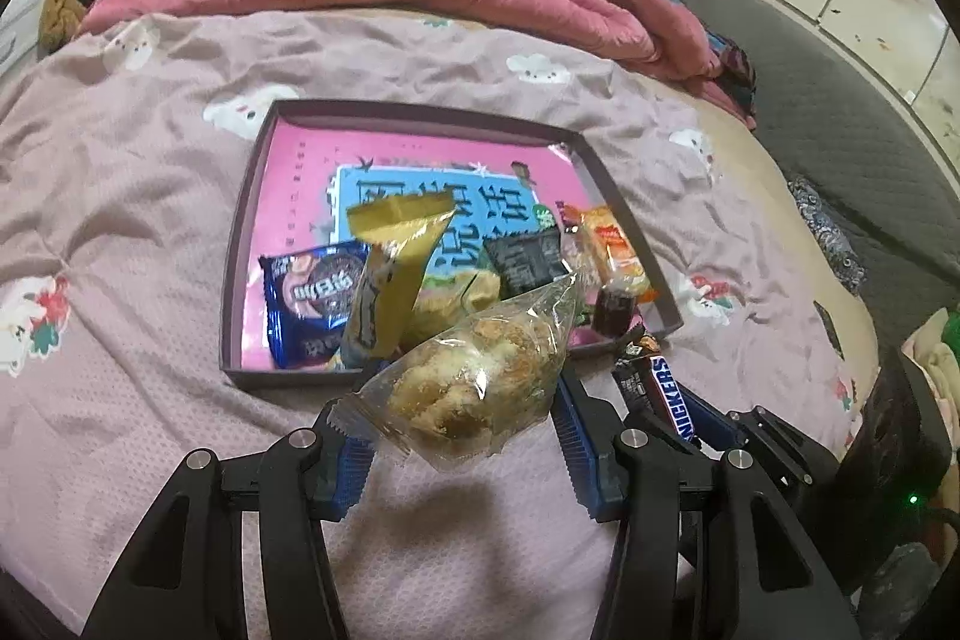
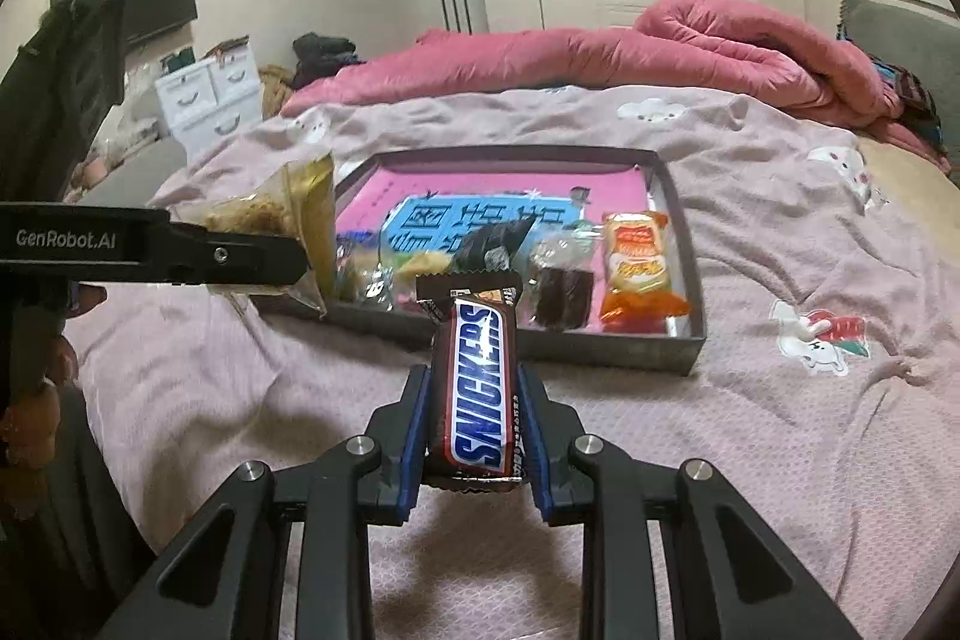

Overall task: Organize snacks
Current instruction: 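Grasp the clear pastry bag with the left gripper while the right lifts the Snickers, then carry the pastry bag and Snickers bar over the tray with both grippers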

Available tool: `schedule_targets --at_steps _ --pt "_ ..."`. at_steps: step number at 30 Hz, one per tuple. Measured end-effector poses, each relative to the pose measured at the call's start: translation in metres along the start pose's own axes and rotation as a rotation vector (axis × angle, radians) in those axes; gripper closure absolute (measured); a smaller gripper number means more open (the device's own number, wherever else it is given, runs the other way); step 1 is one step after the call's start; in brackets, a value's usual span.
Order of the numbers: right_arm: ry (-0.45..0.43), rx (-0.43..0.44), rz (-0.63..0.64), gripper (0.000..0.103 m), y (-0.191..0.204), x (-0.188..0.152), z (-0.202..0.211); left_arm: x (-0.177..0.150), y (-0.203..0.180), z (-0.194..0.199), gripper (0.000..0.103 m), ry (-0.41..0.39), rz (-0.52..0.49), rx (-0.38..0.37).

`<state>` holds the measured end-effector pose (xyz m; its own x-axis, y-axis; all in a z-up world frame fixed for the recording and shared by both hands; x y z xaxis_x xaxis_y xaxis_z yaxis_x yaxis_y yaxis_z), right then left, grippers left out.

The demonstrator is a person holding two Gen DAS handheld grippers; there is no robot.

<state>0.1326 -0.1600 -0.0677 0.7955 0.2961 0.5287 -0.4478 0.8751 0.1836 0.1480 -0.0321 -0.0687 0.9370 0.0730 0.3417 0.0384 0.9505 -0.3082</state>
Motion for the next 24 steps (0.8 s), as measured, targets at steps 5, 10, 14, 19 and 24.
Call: schedule_targets --at_steps 5,10,14,19,24 --pt "-0.042 -0.018 -0.018 0.074 -0.009 0.008 0.011 0.005 -0.005 0.005 0.048 -0.013 -0.004 0.003" --pt "-0.069 -0.037 -0.054 0.074 -0.026 0.017 0.016 0.011 -0.009 0.004 0.048 -0.015 -0.005 0.01" --pt "-0.085 -0.049 -0.073 0.074 -0.036 0.023 0.019 0.018 -0.014 0.001 0.048 -0.018 -0.011 0.021" --pt "-0.103 -0.054 -0.086 0.074 -0.044 0.03 0.019 0.026 -0.019 -0.006 0.048 -0.014 -0.016 0.037" --pt "-0.117 -0.051 -0.1 0.074 -0.05 0.037 0.018 0.034 -0.023 -0.01 0.048 -0.011 -0.019 0.043"
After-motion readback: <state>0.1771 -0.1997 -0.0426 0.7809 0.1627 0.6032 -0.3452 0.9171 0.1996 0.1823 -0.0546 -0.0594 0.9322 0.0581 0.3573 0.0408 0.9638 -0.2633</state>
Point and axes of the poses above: each gripper's, at about its wrist camera, not at the fingertips, and z roughly against the way its jaws point, y to its left, x to its top, the point moved 9 cm from there along -z, roughly the way its jaws point, and after that the axes turned 15 degrees about y, right-handed, at the moved point
